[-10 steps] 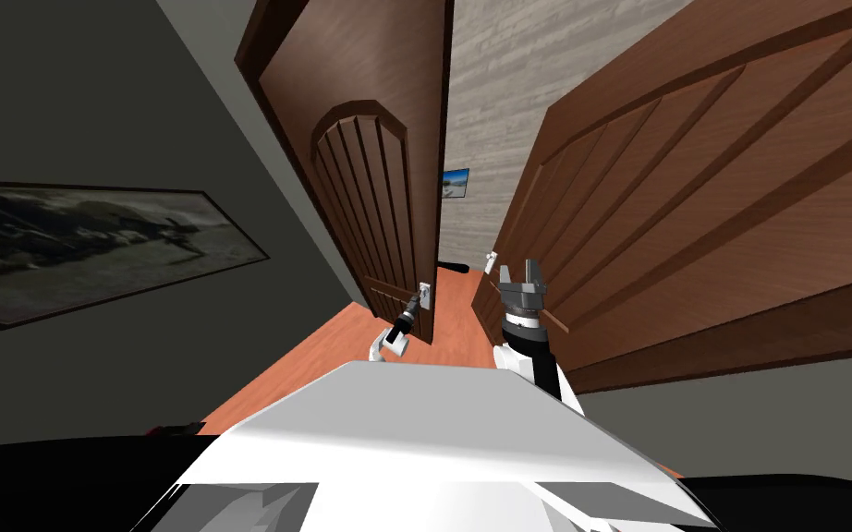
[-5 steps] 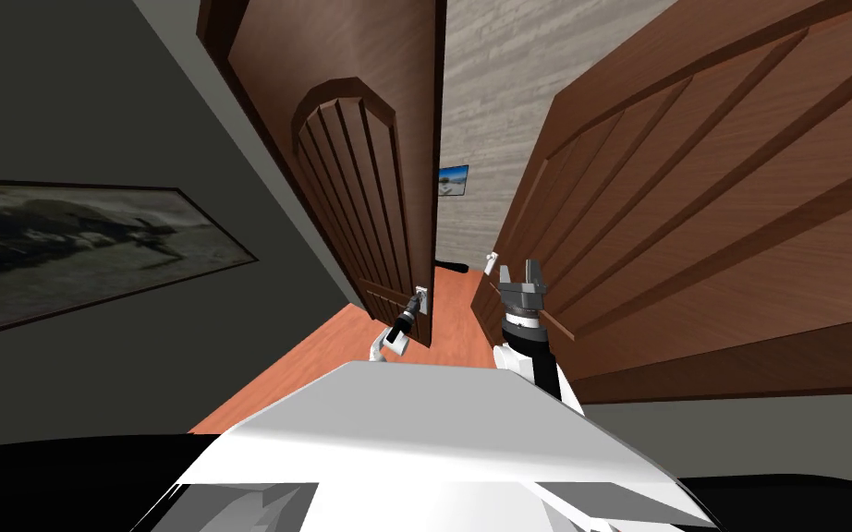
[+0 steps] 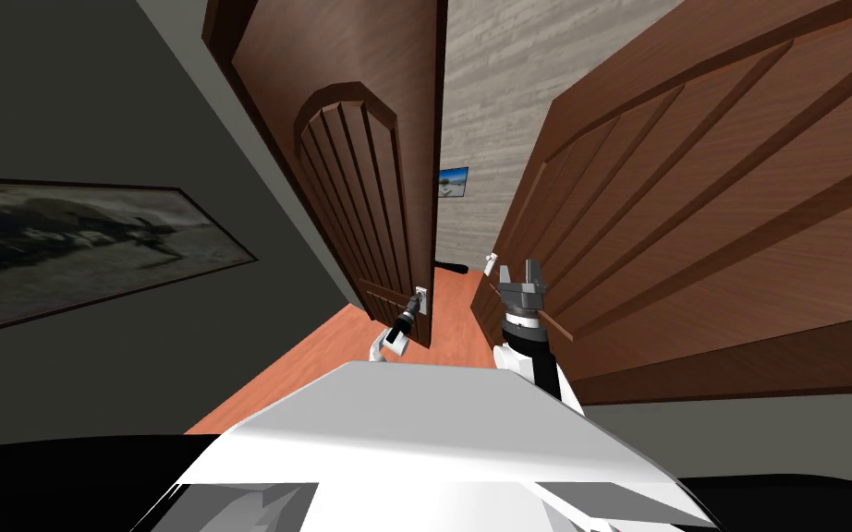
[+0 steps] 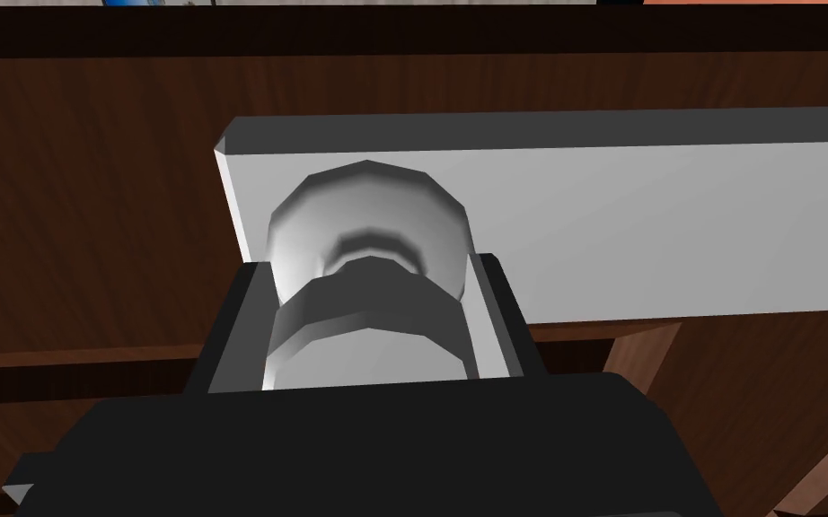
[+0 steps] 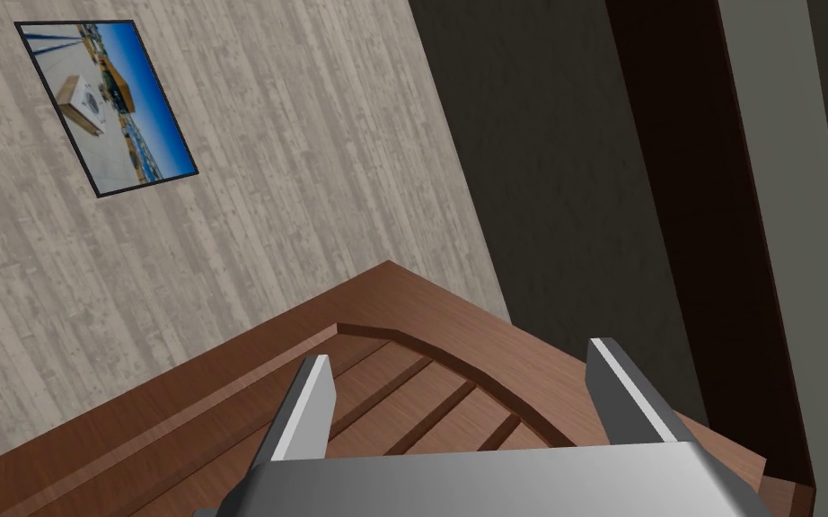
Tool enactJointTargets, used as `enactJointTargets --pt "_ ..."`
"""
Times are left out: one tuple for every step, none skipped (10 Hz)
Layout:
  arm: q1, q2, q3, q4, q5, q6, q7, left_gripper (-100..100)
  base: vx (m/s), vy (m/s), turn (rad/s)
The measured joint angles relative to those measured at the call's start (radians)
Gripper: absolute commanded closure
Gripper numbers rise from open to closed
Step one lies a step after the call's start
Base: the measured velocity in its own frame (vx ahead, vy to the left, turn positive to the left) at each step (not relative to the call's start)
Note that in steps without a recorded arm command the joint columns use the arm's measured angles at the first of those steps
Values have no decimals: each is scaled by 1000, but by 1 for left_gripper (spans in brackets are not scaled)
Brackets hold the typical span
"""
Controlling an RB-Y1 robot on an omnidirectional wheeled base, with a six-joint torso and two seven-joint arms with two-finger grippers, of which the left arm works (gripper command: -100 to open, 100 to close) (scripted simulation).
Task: Push the door open
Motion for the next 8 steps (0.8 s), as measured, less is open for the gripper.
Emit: enactJointTargets --pt "0 0 5 8 0 3 -3 100 137 -64 56" --pt "-2 -1 11 16 0 4 -6 100 132 -70 18" --pt "0 2 14 7 0 10 -7 100 130 -110 52" --pt "-7 2 24 16 1 6 -10 100 141 -107 66" --pt "-11 3 31 22 1 0 -13 100 138 -88 47" --pt "-12 3 38 16 2 7 -15 100 119 -74 45" --pt "-15 -6 47 21 -1 5 -23 100 93 -78 42" --pt "-25 -7 56 31 0 2 -27 100 92 -85 37"
